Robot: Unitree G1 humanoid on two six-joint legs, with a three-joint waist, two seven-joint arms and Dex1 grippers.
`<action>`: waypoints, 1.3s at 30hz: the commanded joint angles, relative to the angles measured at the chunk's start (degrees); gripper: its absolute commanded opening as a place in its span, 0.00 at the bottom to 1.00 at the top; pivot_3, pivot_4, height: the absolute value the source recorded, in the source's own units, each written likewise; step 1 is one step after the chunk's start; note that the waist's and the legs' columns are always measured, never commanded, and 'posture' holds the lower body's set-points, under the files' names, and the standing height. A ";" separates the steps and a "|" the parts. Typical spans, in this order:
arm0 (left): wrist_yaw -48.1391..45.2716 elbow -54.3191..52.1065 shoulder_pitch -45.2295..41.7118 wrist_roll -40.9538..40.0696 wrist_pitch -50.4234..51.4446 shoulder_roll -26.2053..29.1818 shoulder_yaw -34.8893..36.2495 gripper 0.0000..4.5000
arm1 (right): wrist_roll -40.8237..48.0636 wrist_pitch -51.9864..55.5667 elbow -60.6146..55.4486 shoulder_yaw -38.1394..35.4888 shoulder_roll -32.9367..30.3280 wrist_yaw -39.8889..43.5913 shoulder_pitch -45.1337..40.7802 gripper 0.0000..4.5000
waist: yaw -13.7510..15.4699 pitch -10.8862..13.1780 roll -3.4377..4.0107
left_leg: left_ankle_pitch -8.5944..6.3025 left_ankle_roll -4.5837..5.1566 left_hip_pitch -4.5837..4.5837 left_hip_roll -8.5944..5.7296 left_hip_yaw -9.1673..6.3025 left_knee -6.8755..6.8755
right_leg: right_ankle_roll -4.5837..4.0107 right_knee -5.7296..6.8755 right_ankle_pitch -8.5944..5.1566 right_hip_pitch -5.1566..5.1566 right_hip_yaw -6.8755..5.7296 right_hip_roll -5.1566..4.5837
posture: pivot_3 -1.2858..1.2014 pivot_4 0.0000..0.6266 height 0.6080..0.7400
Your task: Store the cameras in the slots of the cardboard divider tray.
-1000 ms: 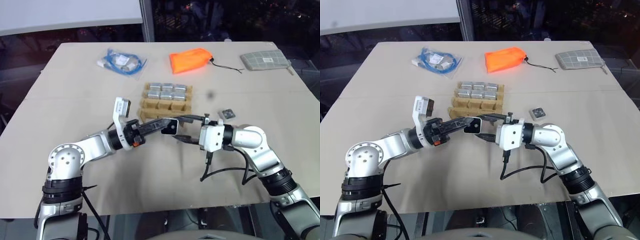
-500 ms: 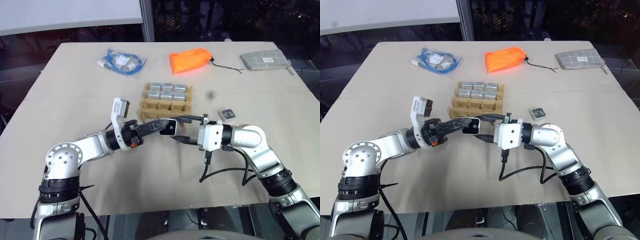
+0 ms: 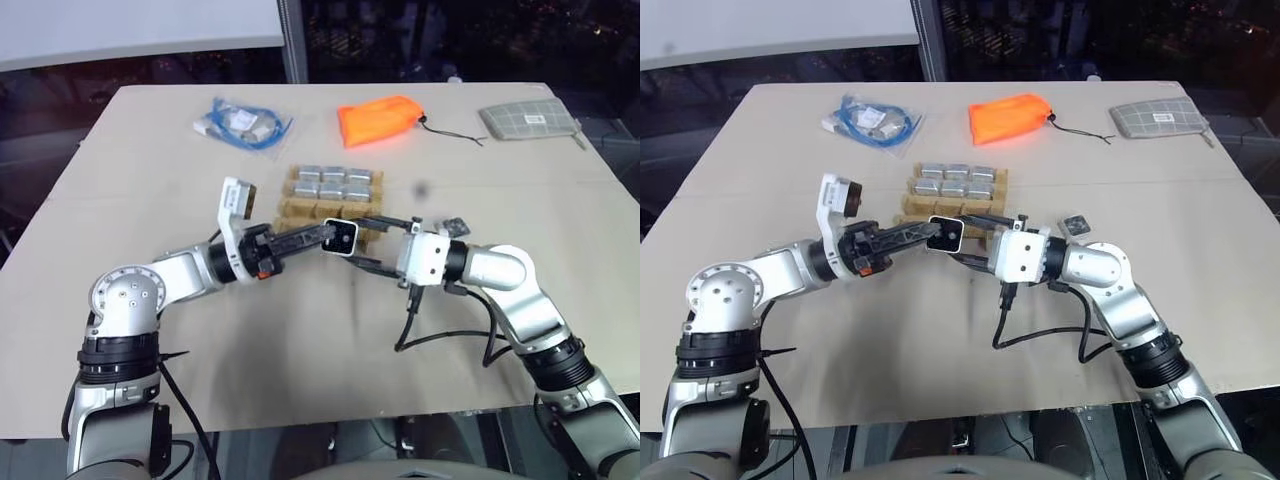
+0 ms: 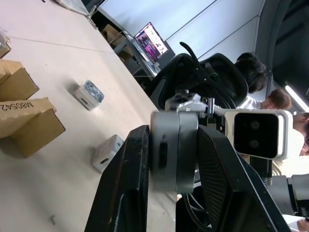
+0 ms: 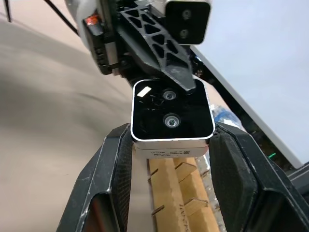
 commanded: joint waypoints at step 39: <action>-26.26 3.13 -9.94 34.02 -28.65 11.54 -11.66 0.16 | 21.85 31.48 -13.97 -11.71 -9.72 2.91 6.50 0.99 | 0.46 0.14 -0.10 | 0.00 0.01 -0.07 -0.03 -0.01 -0.02 | -0.02 -0.09 0.00 0.00 -0.09 0.01 | 0.52 0.24 1.00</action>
